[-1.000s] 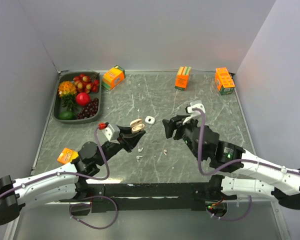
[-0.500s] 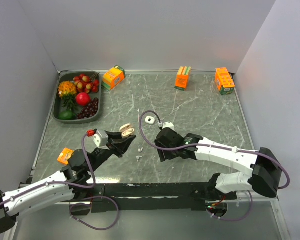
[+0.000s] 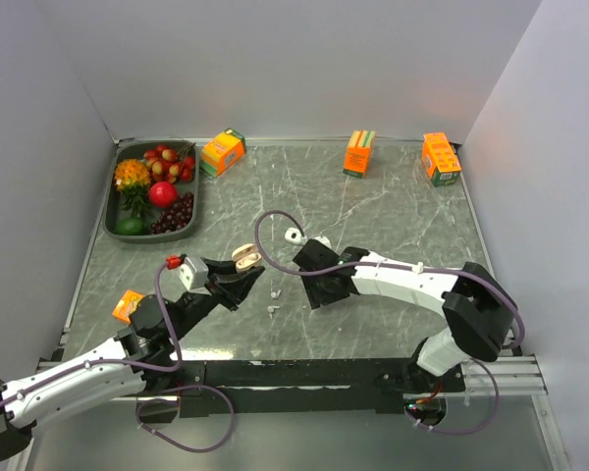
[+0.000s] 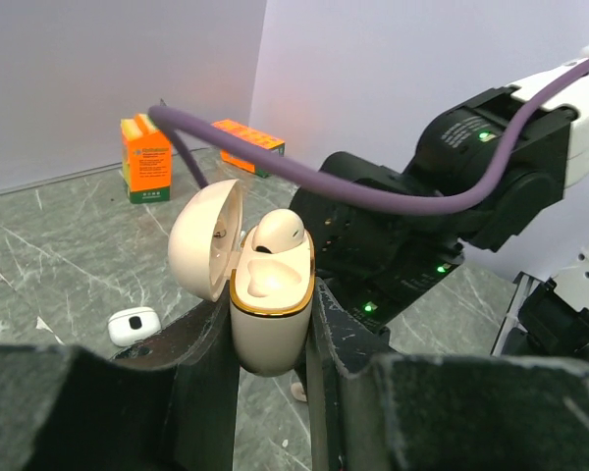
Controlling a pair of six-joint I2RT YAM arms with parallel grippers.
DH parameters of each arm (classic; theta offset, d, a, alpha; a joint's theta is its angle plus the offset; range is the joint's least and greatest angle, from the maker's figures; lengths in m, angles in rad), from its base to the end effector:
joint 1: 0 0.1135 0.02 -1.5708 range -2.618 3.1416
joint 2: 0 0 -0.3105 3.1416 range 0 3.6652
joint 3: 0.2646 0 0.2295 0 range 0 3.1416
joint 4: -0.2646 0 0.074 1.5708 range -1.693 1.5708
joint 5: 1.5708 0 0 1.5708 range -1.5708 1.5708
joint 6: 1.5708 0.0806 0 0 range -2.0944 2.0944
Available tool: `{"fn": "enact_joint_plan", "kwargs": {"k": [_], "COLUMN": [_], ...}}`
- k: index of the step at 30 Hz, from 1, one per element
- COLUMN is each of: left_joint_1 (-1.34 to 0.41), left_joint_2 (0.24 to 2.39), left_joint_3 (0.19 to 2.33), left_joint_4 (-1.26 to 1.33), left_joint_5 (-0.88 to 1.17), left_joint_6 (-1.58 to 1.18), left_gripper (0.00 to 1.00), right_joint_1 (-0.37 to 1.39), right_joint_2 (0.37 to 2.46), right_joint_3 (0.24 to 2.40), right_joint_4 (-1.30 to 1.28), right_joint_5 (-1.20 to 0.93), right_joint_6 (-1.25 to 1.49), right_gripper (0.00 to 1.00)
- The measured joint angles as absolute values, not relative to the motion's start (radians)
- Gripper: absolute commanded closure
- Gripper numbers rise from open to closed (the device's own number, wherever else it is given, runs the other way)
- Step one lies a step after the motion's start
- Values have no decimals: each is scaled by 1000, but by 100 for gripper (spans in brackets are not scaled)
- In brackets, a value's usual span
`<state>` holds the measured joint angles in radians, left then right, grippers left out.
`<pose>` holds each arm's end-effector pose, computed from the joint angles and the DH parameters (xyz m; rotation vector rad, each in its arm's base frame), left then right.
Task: Insert the wireless bluetooth earbuds into the charging case
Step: Pick up the earbud from the center of the board.
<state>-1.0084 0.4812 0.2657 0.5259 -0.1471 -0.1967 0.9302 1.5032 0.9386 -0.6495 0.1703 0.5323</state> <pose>0.0742 -0.0955 0.3154 0.3972 1.2607 -0.9420 0.1734 0.2098 0.2117 -0.5038 2.7136 0.1569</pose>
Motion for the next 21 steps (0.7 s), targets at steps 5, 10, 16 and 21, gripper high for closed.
{"fn": "enact_joint_plan", "kwargs": {"k": [5, 10, 16, 21], "left_joint_1": [-1009, -1009, -1009, -1009], "left_joint_2": [479, 479, 480, 482], "left_joint_3": [266, 266, 266, 266], "left_joint_4": [525, 525, 525, 526], "left_joint_5": [-147, -147, -147, -147], "left_joint_6": [-197, -197, -199, -201], "left_gripper": [99, 99, 99, 99], "right_joint_1": [899, 867, 850, 850], "right_joint_2": [1550, 1573, 1603, 1619], "right_joint_3": [964, 965, 965, 965], "right_joint_4": [-645, -634, -611, -590], "right_joint_5": [172, 173, 162, 140], "right_joint_6": [507, 484, 467, 458], "right_gripper": [48, 52, 53, 54]}}
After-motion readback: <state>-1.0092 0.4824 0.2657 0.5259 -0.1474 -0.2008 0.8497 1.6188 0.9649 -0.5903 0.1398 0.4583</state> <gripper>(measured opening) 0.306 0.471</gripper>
